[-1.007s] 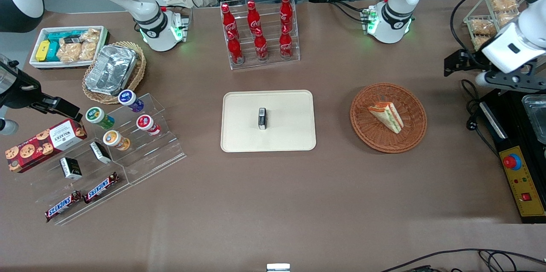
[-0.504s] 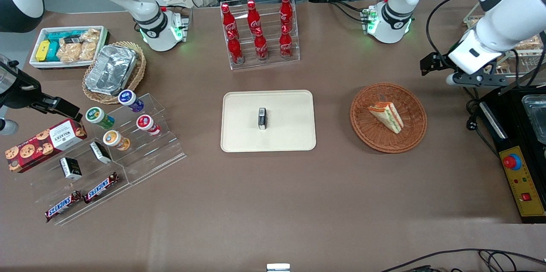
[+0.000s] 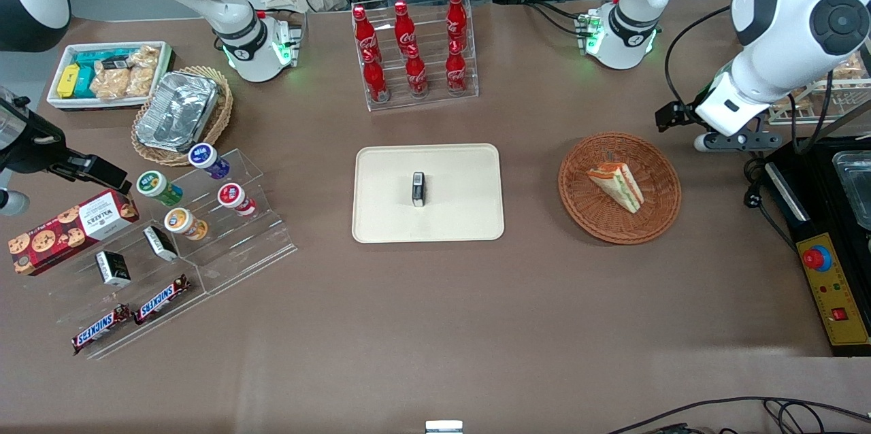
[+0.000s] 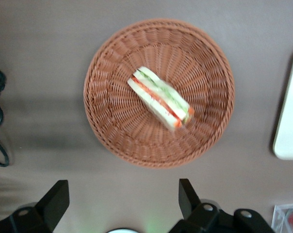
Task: Place sandwich from basket to tray
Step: 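Move the left gripper over the wicker basket above the wrapped sandwich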
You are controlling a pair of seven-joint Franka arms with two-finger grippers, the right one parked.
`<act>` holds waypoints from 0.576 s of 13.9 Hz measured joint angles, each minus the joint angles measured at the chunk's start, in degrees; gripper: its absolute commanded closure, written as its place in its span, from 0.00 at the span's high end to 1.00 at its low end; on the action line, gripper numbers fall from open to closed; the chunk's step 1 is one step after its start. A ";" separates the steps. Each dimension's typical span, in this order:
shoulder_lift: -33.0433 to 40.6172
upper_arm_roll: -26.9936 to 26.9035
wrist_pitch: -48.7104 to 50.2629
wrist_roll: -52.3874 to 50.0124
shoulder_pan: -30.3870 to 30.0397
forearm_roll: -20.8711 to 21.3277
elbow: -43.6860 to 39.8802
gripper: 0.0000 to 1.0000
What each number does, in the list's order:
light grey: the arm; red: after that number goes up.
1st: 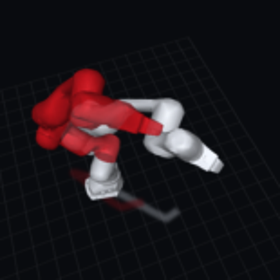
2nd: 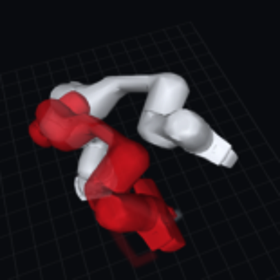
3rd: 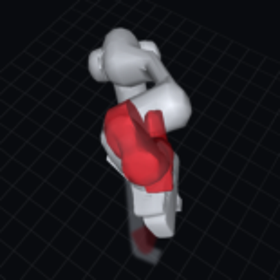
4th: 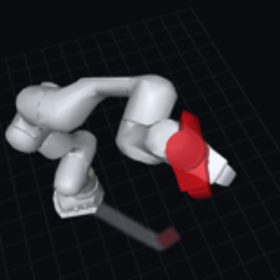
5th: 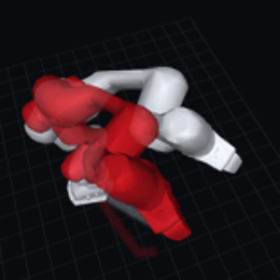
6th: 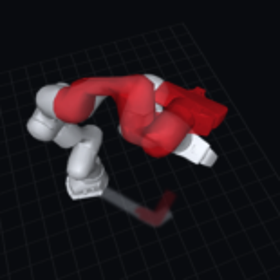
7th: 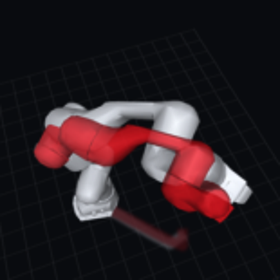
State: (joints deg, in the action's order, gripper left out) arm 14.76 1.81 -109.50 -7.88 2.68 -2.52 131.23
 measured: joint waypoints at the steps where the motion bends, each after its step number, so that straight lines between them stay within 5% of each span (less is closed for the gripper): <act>1: -0.17 0.05 -2.46 -3.90 0.01 -0.03 1.19 1.00; 4: -2.19 1.29 -8.12 -16.50 0.05 -1.23 3.42 1.00; 8: -5.68 1.80 -9.54 -20.93 0.02 -4.07 3.62 1.00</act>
State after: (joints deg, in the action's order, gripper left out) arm 9.08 3.61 -119.04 -28.81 2.70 -6.59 134.85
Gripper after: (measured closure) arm 0.000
